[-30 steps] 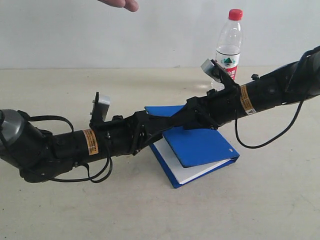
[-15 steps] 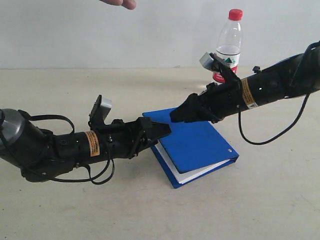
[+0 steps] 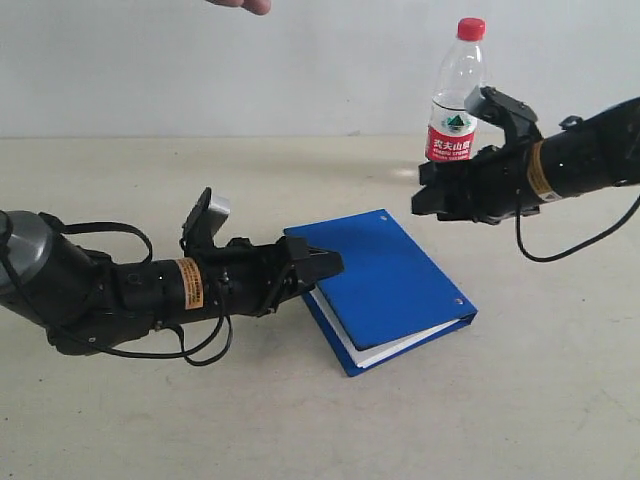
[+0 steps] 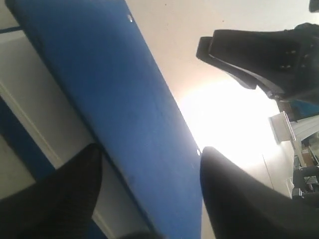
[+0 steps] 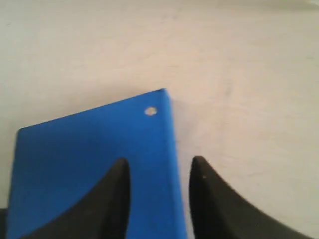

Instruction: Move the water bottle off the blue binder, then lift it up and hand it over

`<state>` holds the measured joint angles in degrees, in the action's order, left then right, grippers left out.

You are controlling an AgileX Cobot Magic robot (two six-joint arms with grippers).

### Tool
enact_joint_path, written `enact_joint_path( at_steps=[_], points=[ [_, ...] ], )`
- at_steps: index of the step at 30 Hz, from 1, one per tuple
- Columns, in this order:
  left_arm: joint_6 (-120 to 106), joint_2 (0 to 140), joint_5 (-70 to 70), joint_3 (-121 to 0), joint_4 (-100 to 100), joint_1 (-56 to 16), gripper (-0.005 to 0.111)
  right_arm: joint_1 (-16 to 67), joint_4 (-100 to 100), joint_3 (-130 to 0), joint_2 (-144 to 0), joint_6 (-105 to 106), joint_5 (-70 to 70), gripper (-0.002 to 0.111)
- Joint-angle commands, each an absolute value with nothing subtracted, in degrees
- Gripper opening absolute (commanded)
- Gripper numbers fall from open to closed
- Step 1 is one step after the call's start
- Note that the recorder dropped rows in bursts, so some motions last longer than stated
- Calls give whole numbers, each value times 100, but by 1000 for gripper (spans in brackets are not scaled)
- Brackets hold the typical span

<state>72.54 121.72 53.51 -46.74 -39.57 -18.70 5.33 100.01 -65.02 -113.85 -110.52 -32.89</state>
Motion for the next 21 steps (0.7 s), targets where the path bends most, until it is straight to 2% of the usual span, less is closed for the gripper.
enact_joint_path(
  at_steps=[1,2,10,16,21],
  points=[
    [7238,12124,5330,-4707,-4012,-1896,55,449,9995,-6362,-11530,-11090,-2960,3],
    [7238,12124,5330,-4707,-4012,-1896,55,449,9995,-6362,-11599,-11090,-3021,-1],
    [7238,12124,5352,-4707,-4098,-1896,55,448,9995,-6362,-12064,-10947,-3143,3],
    [7250,12132,5352,-4767,-4190,-1896,55,469,9995,-6362,-12076,-10783,-4228,3],
    [7835,12132,5352,-5062,-4778,-1896,55,470,9995,-6362,-12076,-10783,-4586,3]
  ],
)
